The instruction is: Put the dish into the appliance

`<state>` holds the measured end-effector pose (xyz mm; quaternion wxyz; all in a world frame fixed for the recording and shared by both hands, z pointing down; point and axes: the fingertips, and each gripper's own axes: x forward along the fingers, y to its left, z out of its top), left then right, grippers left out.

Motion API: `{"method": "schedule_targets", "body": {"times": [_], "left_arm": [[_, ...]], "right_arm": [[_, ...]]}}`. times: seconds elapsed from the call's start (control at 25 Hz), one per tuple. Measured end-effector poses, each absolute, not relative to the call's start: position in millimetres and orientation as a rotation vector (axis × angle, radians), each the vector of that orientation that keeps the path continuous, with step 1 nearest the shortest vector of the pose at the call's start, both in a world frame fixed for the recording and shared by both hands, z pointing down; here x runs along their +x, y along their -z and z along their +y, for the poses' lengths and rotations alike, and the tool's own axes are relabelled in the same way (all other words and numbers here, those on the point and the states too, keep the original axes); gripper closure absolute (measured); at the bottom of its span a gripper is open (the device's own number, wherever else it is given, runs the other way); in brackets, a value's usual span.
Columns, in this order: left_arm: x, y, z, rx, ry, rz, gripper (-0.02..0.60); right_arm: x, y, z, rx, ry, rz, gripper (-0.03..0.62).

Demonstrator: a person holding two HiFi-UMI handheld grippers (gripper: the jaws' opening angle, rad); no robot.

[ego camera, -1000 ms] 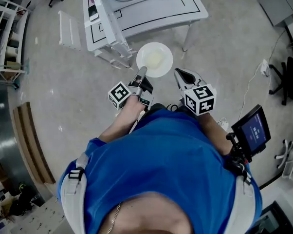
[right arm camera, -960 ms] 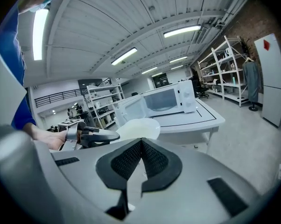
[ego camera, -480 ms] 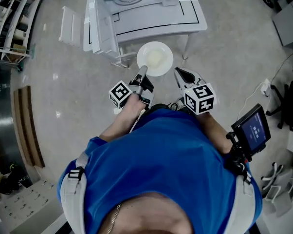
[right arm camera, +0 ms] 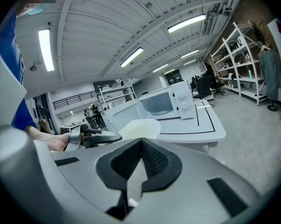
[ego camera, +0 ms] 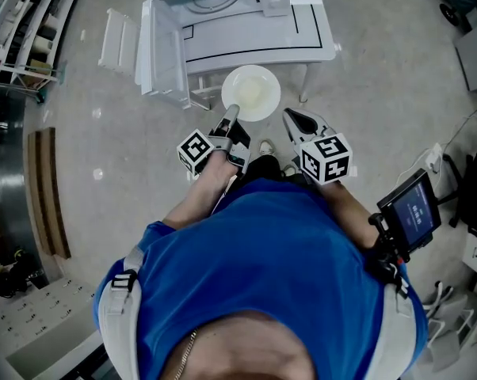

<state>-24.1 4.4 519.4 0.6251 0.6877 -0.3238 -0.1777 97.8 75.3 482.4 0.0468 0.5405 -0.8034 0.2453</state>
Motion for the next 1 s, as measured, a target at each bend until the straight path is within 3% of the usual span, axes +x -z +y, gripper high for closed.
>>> {"method": "schedule_targets", "body": {"times": [0.68, 1.0], "left_arm": [[12, -534, -126, 1.516, 0.479, -0.827, 0.565], [-1, -528, -160, 1.485, 0.530, -0.861, 0.565]], "right_arm": [[143, -490, -56, 1.533, -0.740, -2.459, 0.594], [133, -481, -97, 1.471, -0.706, -2.469, 0.594]]}}
